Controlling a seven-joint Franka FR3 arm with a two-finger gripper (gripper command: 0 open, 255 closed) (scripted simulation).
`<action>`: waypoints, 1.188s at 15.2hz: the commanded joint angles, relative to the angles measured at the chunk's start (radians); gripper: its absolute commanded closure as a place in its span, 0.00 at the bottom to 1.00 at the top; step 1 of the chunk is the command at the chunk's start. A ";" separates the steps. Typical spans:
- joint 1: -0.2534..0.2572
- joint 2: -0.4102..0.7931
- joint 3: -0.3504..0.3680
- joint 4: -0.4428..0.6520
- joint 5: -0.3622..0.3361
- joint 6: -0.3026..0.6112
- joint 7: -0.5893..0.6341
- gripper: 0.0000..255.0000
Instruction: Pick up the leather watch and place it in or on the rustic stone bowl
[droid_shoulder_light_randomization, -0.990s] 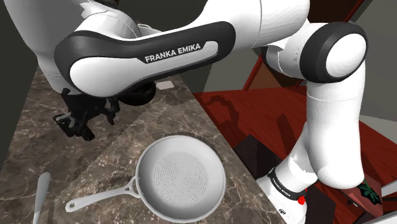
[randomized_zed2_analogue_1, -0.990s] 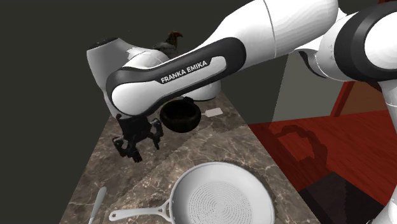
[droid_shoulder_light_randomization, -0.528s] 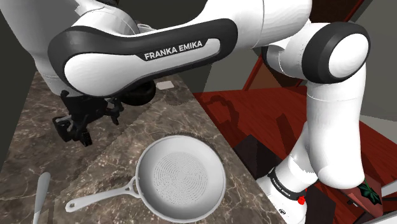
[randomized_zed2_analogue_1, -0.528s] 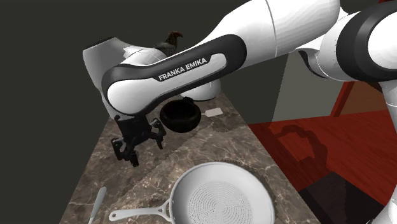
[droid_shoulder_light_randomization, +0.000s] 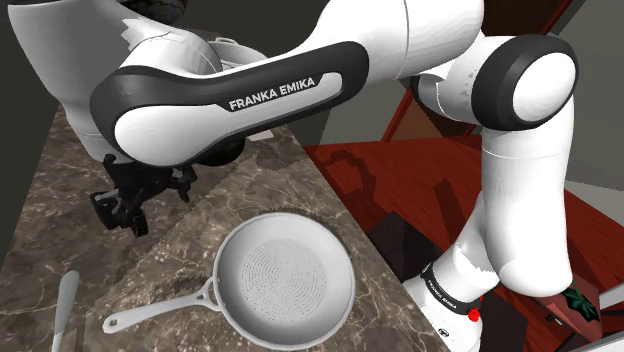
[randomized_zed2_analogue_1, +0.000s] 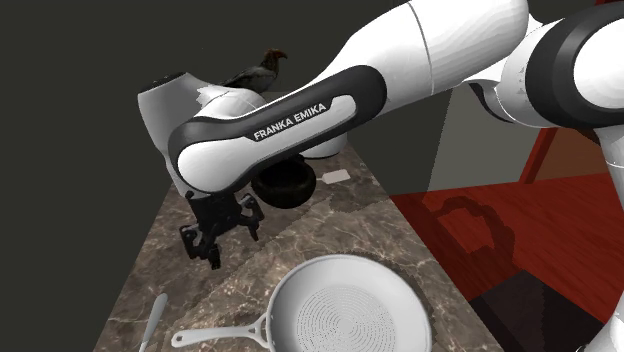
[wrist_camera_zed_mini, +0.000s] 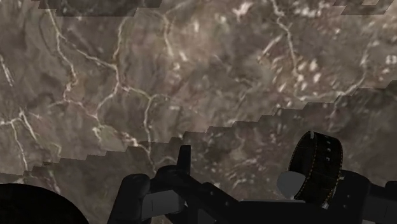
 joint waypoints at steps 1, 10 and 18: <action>0.000 0.000 0.000 -0.001 0.000 0.000 0.000 0.00; -0.001 -0.001 0.000 0.001 0.001 -0.002 -0.001 1.00; 0.001 -0.024 0.008 0.045 0.014 -0.065 -0.014 1.00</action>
